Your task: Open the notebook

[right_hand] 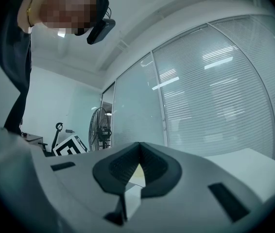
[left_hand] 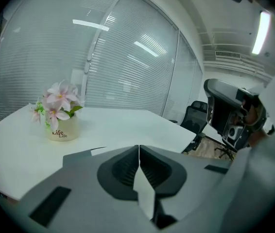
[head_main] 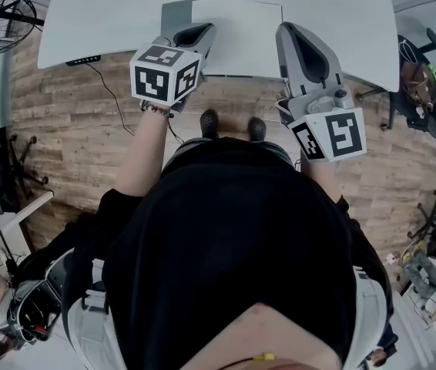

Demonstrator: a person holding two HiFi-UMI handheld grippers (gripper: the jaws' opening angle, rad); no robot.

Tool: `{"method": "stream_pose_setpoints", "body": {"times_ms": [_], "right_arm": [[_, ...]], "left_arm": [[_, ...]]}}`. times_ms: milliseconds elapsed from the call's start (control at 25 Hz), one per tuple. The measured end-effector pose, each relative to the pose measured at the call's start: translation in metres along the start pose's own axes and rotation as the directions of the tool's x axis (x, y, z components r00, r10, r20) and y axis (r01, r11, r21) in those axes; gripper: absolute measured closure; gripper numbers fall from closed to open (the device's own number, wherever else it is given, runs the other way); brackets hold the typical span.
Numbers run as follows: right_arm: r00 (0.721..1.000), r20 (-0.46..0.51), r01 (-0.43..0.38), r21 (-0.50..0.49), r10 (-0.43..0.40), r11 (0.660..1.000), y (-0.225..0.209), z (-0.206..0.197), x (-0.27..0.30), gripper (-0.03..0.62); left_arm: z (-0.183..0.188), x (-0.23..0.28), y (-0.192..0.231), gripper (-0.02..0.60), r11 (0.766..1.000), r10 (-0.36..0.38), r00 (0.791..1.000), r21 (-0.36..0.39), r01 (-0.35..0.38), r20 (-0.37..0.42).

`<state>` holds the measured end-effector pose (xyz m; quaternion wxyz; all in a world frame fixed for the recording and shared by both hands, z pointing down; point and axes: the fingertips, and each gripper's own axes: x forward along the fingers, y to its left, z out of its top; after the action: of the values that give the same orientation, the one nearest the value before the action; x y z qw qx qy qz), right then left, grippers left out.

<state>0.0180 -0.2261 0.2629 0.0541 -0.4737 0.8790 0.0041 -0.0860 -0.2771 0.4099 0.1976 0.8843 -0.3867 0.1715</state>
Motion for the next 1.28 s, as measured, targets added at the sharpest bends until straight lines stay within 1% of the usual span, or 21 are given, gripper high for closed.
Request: {"method": "stream_pose_setpoints", "body": {"times_ms": [200, 400, 760, 920, 1280], "right_arm": [[1.0, 0.007, 0.0, -0.004, 0.0, 1.0, -0.015, 0.006, -0.01, 0.59], [1.0, 0.014, -0.006, -0.011, 0.006, 1.0, -0.028, 0.013, -0.024, 0.59], [1.0, 0.018, -0.014, -0.026, 0.015, 1.0, -0.036, 0.019, -0.027, 0.589], [1.0, 0.019, -0.019, -0.031, 0.02, 0.999, -0.039, 0.021, -0.028, 0.589], [0.999, 0.016, -0.037, -0.025, 0.037, 0.999, -0.044, 0.019, -0.026, 0.59]], "left_arm": [[0.02, 0.002, -0.021, 0.566, 1.0, -0.004, 0.999, 0.021, 0.003, 0.053], [0.041, 0.003, -0.045, 0.568, 0.999, -0.004, 0.992, 0.049, -0.003, 0.126], [0.068, -0.008, -0.062, 0.569, 0.997, -0.009, 0.973, 0.078, -0.009, 0.231], [0.079, -0.016, -0.068, 0.569, 0.996, -0.005, 0.961, 0.09, -0.021, 0.278], [0.096, -0.028, -0.077, 0.569, 0.992, 0.008, 0.941, 0.117, -0.05, 0.338]]}}
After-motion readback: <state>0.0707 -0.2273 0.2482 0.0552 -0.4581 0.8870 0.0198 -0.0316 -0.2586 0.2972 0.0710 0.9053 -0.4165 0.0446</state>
